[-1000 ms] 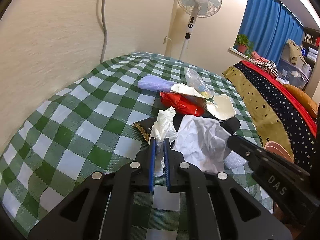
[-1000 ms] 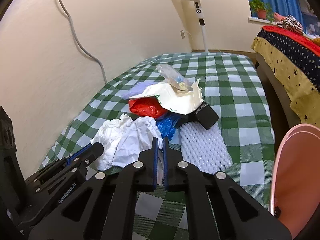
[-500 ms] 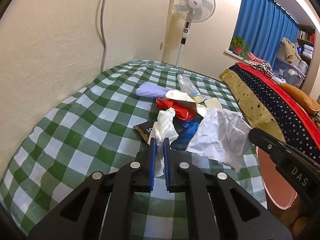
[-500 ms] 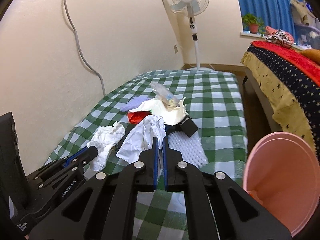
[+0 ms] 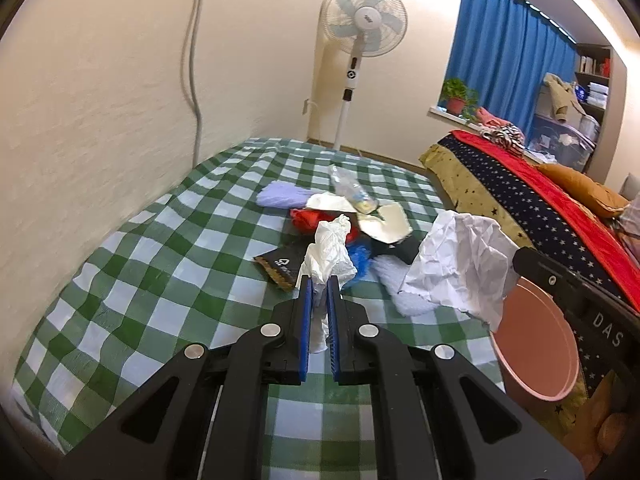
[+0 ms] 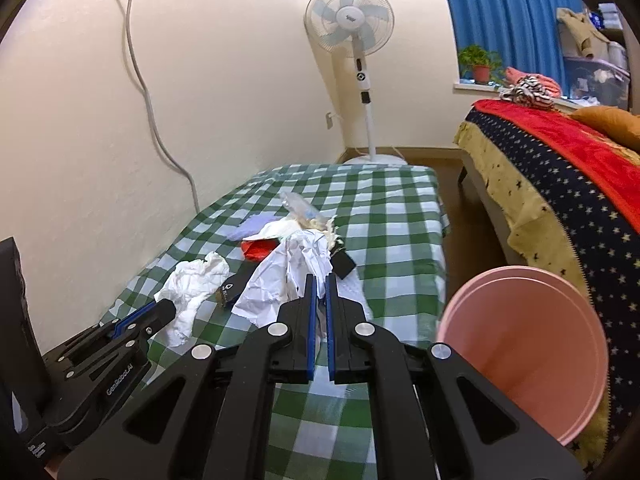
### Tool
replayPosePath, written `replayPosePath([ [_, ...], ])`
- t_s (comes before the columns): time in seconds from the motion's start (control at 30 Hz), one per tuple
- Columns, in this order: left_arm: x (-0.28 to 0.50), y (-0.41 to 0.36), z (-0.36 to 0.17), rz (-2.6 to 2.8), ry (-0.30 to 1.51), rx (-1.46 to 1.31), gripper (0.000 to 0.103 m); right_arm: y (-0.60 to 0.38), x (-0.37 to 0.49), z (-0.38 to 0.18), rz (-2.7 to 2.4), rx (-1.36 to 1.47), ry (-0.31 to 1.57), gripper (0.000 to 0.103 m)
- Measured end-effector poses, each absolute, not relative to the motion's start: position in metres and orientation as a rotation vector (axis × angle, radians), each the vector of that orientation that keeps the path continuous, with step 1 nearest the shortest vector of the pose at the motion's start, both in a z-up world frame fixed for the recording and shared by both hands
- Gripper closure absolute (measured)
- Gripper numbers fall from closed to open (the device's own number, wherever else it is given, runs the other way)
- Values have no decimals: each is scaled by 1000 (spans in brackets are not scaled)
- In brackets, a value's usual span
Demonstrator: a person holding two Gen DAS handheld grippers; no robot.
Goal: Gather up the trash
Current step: 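Carry the white tissue and crumpled paper over the pink bin with both tools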
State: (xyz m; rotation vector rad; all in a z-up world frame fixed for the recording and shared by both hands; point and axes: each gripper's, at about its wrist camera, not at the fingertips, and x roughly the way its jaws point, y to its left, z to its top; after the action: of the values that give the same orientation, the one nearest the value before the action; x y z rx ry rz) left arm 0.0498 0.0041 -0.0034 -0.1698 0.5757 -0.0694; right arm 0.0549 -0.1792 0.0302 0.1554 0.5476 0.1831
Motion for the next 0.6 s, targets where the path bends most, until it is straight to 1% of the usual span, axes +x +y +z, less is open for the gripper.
replayPosePath([
  [0.6,32,-25,12,-149,540,-140,95,-220,22,51,11,120,495,99],
])
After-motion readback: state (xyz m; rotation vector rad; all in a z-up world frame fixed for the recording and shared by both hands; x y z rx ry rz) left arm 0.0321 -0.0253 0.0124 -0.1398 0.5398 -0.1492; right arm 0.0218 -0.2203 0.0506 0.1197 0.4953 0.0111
